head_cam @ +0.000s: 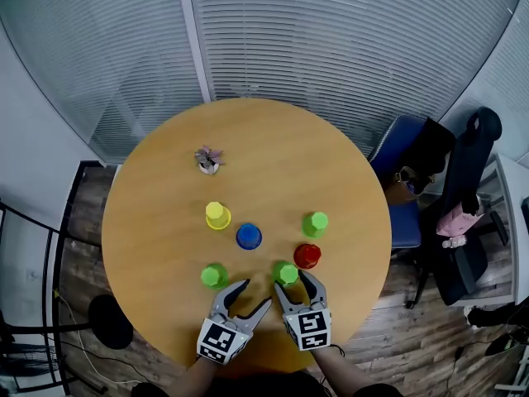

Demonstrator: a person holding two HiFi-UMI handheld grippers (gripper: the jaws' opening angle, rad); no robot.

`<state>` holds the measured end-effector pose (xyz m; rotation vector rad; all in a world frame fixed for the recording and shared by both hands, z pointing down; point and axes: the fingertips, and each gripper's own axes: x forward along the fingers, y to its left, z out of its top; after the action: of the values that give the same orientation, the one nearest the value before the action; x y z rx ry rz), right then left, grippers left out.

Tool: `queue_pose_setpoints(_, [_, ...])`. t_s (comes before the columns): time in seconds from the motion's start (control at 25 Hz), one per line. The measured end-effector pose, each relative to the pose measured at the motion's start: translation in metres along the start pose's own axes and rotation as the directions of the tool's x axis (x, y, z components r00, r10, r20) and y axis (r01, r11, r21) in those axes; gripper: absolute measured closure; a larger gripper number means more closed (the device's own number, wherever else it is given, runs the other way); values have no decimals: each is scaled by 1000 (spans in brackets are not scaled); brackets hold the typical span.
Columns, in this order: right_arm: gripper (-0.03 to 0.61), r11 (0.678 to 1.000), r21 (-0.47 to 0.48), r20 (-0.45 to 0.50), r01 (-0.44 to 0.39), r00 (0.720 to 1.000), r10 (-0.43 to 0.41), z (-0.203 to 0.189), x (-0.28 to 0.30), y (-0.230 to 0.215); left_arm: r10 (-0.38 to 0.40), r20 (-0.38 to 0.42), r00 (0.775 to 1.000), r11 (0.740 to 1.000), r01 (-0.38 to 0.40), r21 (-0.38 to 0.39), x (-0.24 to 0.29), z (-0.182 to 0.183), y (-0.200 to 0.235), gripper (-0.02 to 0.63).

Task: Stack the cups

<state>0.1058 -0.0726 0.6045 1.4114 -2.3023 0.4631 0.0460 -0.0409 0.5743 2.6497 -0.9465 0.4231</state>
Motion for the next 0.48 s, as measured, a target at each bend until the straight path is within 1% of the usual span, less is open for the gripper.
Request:
queue_pose_setpoints(0.12, [353, 1000, -11, -18, 4, 1000, -5, -3, 6, -3, 6, 17, 1000, 1000, -6, -2, -2, -2, 3, 365])
queue_pose_setpoints(0.24, [356, 999, -33, -14, 6, 1000, -7, 1, 7, 0, 13, 28, 1000, 1000, -13, -4, -7, -1, 7, 365])
queue_pose_setpoints(0.48, [356, 998, -27, 33, -51, 998, 52, 19, 9, 36, 56, 43, 998, 998, -55, -17, -31, -1, 19, 365])
